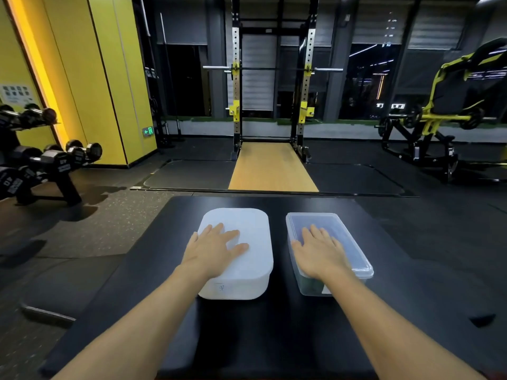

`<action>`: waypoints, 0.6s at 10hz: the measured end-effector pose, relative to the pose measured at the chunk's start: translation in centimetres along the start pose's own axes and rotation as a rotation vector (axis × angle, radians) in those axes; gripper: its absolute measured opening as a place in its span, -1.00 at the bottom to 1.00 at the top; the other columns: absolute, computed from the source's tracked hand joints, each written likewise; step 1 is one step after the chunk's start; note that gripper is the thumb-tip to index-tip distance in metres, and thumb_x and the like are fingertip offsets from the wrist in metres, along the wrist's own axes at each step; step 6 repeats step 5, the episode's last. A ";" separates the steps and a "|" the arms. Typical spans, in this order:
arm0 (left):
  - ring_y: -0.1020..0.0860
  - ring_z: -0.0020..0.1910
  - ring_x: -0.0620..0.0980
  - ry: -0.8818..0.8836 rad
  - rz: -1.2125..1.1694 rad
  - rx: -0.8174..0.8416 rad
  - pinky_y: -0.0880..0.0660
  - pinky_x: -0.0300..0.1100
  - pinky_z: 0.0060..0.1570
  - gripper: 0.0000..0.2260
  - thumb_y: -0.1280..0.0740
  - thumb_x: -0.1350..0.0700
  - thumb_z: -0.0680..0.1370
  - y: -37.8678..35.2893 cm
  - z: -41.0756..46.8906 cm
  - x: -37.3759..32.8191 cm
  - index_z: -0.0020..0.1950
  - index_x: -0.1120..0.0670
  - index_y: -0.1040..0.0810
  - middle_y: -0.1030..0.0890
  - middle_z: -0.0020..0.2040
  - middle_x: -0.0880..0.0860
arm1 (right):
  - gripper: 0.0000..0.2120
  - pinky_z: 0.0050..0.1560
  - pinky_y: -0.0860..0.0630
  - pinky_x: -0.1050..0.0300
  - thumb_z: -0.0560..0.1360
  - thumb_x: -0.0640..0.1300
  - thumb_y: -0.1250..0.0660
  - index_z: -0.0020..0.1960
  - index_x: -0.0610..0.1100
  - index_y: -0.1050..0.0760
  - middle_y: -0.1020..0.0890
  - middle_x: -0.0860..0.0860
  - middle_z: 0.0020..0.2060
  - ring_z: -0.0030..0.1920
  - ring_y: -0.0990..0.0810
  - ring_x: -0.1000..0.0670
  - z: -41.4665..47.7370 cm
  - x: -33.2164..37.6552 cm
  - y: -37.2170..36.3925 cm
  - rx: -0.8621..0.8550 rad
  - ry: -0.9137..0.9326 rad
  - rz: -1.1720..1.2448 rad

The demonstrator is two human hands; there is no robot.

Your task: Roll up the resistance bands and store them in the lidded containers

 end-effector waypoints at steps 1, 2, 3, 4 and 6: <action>-0.02 0.68 -0.02 0.020 -0.036 -0.026 0.09 0.07 0.64 -0.48 -0.03 -0.36 0.66 -0.1 -0.3 0.0 0.61 -0.27 -0.26 -0.11 0.70 -0.06 | -0.44 0.61 -0.03 -0.08 0.71 0.13 0.12 0.65 -0.07 -0.11 -0.09 0.00 0.66 0.65 0.00 -0.07 0.0 0.3 0.3 0.021 0.025 0.022; -0.09 0.65 -0.02 0.015 -0.046 -0.064 0.05 0.04 0.62 -0.50 -0.04 -0.32 0.68 0.3 -0.3 -0.2 0.59 -0.23 -0.31 -0.17 0.68 -0.06 | -0.46 0.60 -0.08 -0.07 0.72 0.11 0.11 0.62 -0.07 -0.18 -0.15 0.00 0.64 0.64 -0.06 -0.07 0.4 0.4 0.3 -0.015 0.042 0.047; -0.12 0.64 0.00 0.010 -0.035 -0.082 0.01 0.03 0.60 -0.49 -0.06 -0.32 0.67 0.2 -0.1 -0.2 0.59 -0.19 -0.32 -0.20 0.66 -0.05 | -0.51 0.51 -0.22 -0.08 0.70 0.12 0.06 0.50 -0.08 -0.34 -0.35 0.00 0.53 0.54 -0.24 -0.07 1.0 0.3 0.2 -0.005 0.029 0.044; -0.16 0.62 0.04 0.023 -0.121 -0.066 -0.13 0.02 0.57 -0.51 -0.17 -0.31 0.64 0.0 1.5 0.6 0.53 -0.18 -0.41 -0.28 0.61 -0.05 | -0.61 0.32 -0.36 -0.05 0.66 0.17 -0.08 0.29 -0.02 -0.49 -0.49 0.07 0.32 0.36 -0.40 -0.06 2.7 -0.4 0.9 0.001 0.000 0.087; -0.51 0.24 -0.02 0.043 -0.332 -0.097 -0.52 -0.02 0.15 -0.63 -0.22 -0.31 0.60 1.1 4.2 1.6 0.07 -0.08 -0.65 -0.59 0.18 -0.10 | -0.64 -0.16 -0.41 0.08 0.65 0.10 -0.16 -0.23 -0.07 -0.44 -0.51 0.06 -0.18 -0.13 -0.48 -0.04 4.6 -1.0 2.4 -0.077 -0.053 0.409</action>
Point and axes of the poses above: each hand's wrist, its own z-axis towards the middle knuckle, its own y-axis out of the back of the hand, x = y × z, the point moved 6 cm from there along z, towards the middle knuckle
